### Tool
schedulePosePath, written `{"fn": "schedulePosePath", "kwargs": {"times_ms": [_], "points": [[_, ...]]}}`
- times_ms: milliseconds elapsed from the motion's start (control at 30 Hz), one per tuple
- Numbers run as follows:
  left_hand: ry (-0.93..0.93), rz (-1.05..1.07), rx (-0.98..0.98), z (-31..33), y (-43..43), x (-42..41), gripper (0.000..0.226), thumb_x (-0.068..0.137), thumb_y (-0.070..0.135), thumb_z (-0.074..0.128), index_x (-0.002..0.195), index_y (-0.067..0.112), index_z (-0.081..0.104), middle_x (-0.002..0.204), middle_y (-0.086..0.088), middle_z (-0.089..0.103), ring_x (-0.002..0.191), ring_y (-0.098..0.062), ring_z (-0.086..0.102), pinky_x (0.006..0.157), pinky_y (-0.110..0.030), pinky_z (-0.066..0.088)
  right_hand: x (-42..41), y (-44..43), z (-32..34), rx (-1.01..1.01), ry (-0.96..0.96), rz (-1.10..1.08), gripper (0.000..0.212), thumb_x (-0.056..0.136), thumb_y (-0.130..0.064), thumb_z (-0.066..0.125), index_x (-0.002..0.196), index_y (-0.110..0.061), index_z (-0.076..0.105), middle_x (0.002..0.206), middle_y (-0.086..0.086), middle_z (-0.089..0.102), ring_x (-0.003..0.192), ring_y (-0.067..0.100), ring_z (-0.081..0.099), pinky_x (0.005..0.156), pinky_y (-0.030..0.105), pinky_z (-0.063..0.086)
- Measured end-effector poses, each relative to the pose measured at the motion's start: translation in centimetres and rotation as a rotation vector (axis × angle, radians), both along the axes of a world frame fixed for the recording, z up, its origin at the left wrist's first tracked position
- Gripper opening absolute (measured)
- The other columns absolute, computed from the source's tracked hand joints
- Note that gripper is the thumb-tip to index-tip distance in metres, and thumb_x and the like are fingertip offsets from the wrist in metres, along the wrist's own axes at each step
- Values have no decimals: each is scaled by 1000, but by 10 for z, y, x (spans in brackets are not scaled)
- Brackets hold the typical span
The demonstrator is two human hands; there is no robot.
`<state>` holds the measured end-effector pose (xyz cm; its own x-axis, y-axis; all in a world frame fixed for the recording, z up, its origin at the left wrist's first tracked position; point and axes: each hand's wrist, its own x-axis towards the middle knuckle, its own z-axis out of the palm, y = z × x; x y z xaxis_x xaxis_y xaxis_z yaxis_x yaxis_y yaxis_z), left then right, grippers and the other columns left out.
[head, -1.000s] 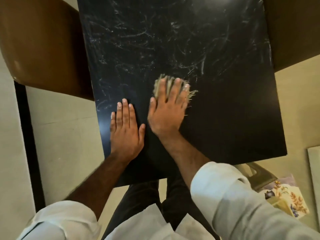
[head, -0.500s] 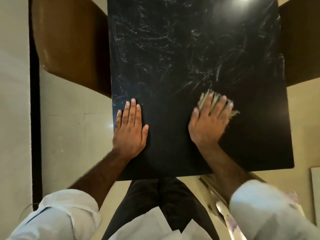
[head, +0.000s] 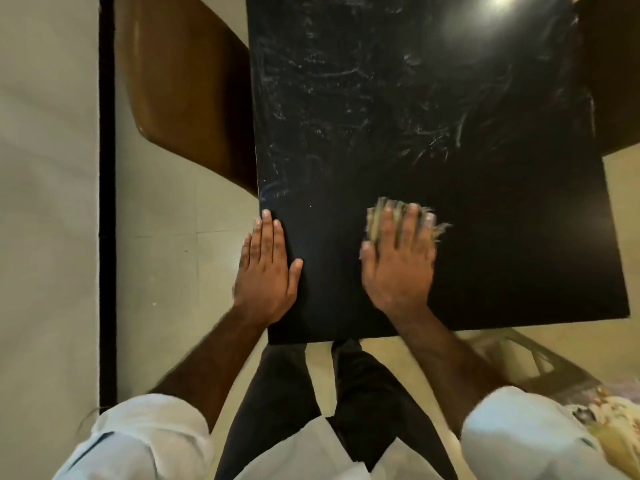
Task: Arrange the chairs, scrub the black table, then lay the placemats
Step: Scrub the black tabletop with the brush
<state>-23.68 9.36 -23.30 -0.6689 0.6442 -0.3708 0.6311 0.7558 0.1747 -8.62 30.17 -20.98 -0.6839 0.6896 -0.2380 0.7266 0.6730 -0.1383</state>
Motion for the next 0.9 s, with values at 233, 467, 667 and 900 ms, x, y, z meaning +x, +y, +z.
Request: {"fn": "schedulePosePath", "kwargs": {"times_ms": [233,467,667,900], "points": [[-75,19,44,-5,-15,-9,101,109,75,23,172,9,-22,179,-11,-33,168,-30,-24,138,-47,-7,-98,-9,-7,90,42,-231,77,113,-58,29,178,-20,10,182,26,8,167,54,6,131,70,19],[-202,-15,70,-4,-31,-31,120,93,95,4,170,9,-25,176,-17,-36,166,-34,-28,138,-52,-4,-159,-99,-6,28,64,140,76,113,-61,27,178,-27,9,185,17,1,169,47,-1,134,63,15],[-161,-89,75,-4,-30,-47,129,94,95,29,169,6,-26,178,-18,-33,168,-36,-21,139,-54,2,-85,-95,2,-24,-44,26,81,112,-62,36,178,-31,1,185,12,-10,170,44,-5,133,65,20],[-185,-111,67,-6,-29,-50,132,89,102,13,170,4,-24,177,-21,-32,168,-35,-24,137,-48,-8,-182,-77,-14,48,67,-73,76,113,-63,28,178,-28,13,184,20,5,168,51,4,132,67,19]]}}
